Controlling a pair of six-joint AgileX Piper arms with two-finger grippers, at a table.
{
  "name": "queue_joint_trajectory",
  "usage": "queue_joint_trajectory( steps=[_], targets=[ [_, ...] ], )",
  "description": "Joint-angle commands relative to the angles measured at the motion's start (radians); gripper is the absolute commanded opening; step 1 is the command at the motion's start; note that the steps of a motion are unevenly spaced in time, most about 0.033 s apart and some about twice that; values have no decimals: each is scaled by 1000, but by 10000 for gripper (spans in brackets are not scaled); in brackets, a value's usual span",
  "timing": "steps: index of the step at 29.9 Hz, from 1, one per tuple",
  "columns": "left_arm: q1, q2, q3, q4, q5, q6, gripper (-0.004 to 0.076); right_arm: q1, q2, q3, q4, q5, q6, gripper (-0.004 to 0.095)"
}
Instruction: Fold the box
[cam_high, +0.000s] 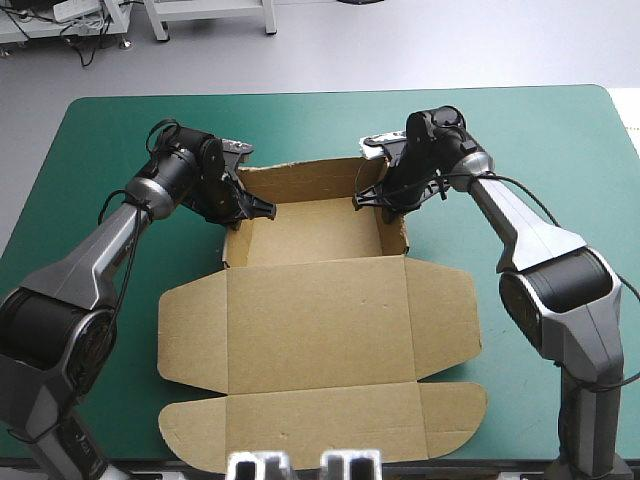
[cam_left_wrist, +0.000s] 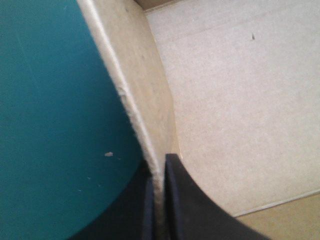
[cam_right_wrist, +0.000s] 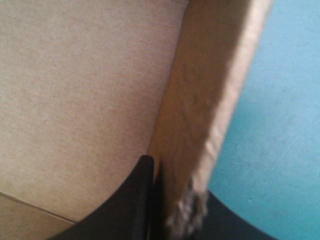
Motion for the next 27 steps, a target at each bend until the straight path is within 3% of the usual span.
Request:
queue_joint_trajectory(
  steps=[1, 5, 16, 27],
  targets=[
    [0, -16, -28, 94, 26, 17, -3, 12, -4, -7, -10, 10, -45, 273],
    [0, -12, -68, 95, 95, 17, 69, 12, -4, -12, -10, 10, -45, 449],
    [0, 10, -150, -11, 122, -6, 520, 12, -29, -155, -31, 10, -39, 473],
    [2, 5, -225, 64, 131, -33, 547, 12, -49, -193, -147, 10, -30, 500]
  ],
)
